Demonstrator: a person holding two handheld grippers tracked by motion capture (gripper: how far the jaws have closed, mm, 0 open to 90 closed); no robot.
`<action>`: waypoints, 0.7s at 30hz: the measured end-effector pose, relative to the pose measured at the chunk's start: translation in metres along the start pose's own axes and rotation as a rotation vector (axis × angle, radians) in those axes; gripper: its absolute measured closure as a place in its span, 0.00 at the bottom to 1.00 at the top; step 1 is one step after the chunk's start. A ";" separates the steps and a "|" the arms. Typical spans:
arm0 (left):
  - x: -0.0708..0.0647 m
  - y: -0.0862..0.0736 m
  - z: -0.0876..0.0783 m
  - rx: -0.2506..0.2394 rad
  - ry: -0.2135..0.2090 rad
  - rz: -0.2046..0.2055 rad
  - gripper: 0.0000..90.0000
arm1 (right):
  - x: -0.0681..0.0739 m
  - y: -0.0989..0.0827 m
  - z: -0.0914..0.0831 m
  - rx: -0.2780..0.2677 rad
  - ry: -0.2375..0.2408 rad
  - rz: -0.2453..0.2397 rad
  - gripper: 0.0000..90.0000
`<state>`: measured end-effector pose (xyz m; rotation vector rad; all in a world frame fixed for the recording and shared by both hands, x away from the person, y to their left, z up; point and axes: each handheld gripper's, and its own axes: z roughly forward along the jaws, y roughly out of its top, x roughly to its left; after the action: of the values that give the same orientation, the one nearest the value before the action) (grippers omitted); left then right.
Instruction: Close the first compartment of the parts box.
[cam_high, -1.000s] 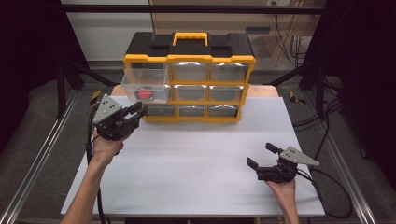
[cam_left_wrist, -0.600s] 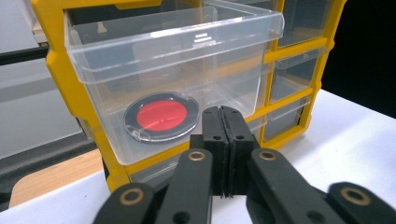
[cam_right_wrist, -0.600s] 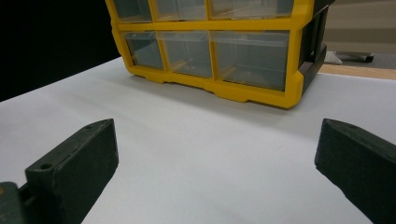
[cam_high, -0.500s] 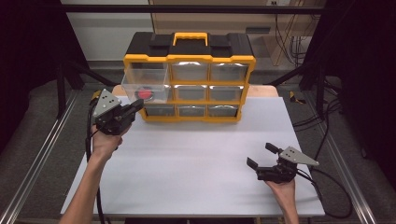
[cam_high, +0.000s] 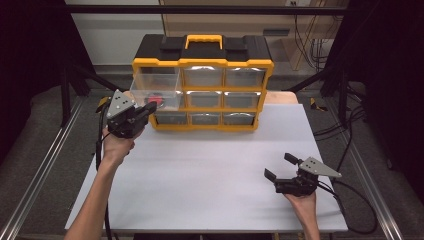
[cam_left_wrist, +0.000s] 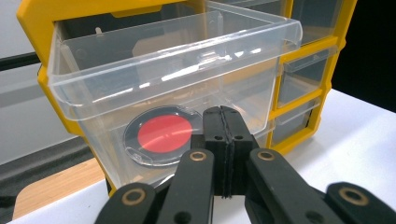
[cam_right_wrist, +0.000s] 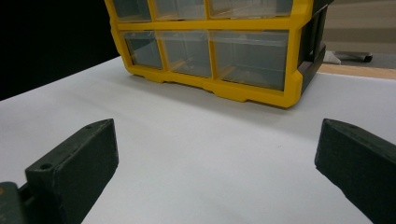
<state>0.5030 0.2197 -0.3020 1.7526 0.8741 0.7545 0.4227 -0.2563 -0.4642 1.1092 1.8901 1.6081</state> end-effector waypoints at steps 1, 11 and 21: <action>0.000 0.000 0.001 0.007 -0.004 -0.011 0.99 | 0.000 0.000 0.000 0.001 -0.001 0.004 0.00; 0.003 0.001 0.005 0.005 0.002 -0.002 0.99 | 0.000 0.000 0.000 0.000 0.001 0.004 0.00; 0.004 0.004 0.008 0.002 0.004 0.005 0.99 | 0.001 0.000 0.000 0.000 -0.001 0.007 0.00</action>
<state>0.5122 0.2183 -0.3004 1.7559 0.8735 0.7616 0.4219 -0.2558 -0.4637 1.1178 1.8874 1.6112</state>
